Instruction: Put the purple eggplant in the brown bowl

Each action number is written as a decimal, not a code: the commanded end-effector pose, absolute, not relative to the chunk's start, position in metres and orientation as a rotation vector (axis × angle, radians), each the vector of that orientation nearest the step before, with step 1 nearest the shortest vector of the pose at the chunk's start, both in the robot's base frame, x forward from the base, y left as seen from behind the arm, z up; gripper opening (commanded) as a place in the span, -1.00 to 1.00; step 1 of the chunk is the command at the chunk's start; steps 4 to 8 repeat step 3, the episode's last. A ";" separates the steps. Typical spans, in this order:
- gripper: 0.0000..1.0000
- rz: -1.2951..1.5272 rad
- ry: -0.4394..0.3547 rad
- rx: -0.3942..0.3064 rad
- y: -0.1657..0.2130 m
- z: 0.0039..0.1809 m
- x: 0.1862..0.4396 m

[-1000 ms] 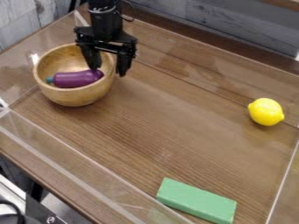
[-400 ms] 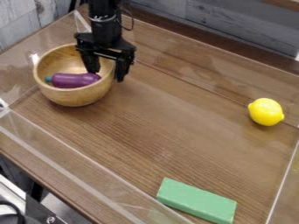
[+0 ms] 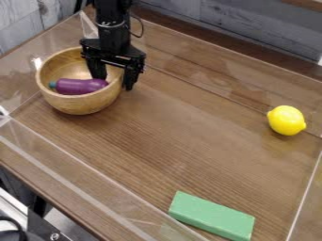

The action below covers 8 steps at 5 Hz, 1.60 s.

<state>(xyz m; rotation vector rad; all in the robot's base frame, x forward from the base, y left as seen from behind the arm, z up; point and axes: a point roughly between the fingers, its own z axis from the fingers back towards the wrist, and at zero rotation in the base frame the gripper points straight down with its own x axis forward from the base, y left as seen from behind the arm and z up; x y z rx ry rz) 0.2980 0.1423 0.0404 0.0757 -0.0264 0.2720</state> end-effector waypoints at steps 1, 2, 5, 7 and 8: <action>-1.00 0.282 -0.060 0.090 0.147 0.048 0.301; -1.00 0.289 -0.056 0.087 0.147 0.048 0.301; -1.00 0.297 -0.050 0.084 0.146 0.047 0.300; -1.00 0.297 -0.050 0.084 0.146 0.047 0.300; -1.00 0.297 -0.050 0.084 0.146 0.047 0.300</action>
